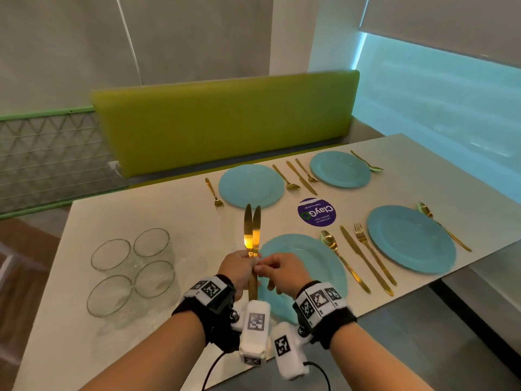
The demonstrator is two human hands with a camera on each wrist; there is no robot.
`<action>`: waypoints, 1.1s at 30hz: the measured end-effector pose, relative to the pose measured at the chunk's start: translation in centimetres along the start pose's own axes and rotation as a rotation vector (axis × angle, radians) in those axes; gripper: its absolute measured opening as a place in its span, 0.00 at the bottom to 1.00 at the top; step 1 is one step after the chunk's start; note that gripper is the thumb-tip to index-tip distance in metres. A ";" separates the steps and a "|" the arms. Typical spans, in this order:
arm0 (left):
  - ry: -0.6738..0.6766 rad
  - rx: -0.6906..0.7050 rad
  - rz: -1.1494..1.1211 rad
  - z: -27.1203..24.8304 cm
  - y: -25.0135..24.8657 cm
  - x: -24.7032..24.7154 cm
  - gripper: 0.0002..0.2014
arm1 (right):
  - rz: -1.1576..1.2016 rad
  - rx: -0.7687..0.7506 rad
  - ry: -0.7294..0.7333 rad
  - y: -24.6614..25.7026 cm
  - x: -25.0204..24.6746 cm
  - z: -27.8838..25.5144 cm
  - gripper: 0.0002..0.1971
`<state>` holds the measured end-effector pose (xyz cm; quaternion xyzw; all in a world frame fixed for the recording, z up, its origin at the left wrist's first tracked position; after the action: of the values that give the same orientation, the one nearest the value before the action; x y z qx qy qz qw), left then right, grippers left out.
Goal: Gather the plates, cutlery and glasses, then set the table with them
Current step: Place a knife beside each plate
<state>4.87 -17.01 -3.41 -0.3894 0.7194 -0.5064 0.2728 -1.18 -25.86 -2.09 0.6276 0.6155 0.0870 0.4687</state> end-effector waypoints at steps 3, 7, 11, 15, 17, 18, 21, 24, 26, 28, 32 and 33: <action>0.041 -0.049 -0.053 -1.2 1.0 -2.1 0.11 | 0.147 0.039 0.041 -0.4 2.9 -0.1 0.08; 0.024 -0.058 -0.020 -2.0 1.8 -4.8 0.09 | 0.190 0.110 0.045 -0.8 5.5 0.0 0.09; -0.089 0.016 0.059 -1.7 1.2 -8.9 0.07 | -0.028 0.238 -0.113 -2.5 6.3 0.4 0.11; -0.125 0.044 0.022 -1.4 0.3 -11.5 0.05 | -0.360 0.317 -0.134 -4.3 8.0 1.0 0.11; -0.127 0.050 0.031 -1.4 0.3 -12.2 0.05 | -0.433 0.344 -0.150 -4.8 8.5 1.4 0.14; -0.128 0.049 0.034 -1.4 0.4 -12.5 0.06 | -0.461 0.362 -0.165 -4.9 8.6 1.6 0.14; -0.135 0.043 0.024 -1.3 0.8 -13.1 0.05 | -0.496 0.412 -0.207 -5.3 8.7 2.3 0.14; -0.142 0.041 0.021 -1.2 1.1 -13.4 0.05 | -0.491 0.436 -0.245 -5.5 8.5 2.4 0.12; -0.135 0.042 0.018 -1.1 1.2 -13.5 0.05 | -0.500 0.444 -0.255 -5.6 8.5 2.3 0.10; -0.125 0.042 0.014 -1.1 1.2 -13.5 0.05 | -0.520 0.445 -0.258 -5.5 8.6 2.0 0.09; -0.109 0.036 -0.013 -1.2 0.8 -13.6 0.06 | -0.474 0.358 -0.260 -2.8 8.0 0.9 0.13; -0.100 0.045 -0.006 -1.3 0.4 -13.7 0.05 | -0.460 0.297 -0.278 -1.1 7.5 0.5 0.13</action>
<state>11.22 -4.81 -3.40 -0.4101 0.6922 -0.5030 0.3155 0.07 -19.87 -6.67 0.5393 0.6775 -0.1988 0.4590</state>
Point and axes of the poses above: each hand's wrist, its own z-axis towards the middle knuckle, its own x-axis out of the palm, y = z × x, the point moved 8 cm from there along z, towards the middle knuckle, and after that the axes turned 15 degrees about x, right-handed, at the moved point
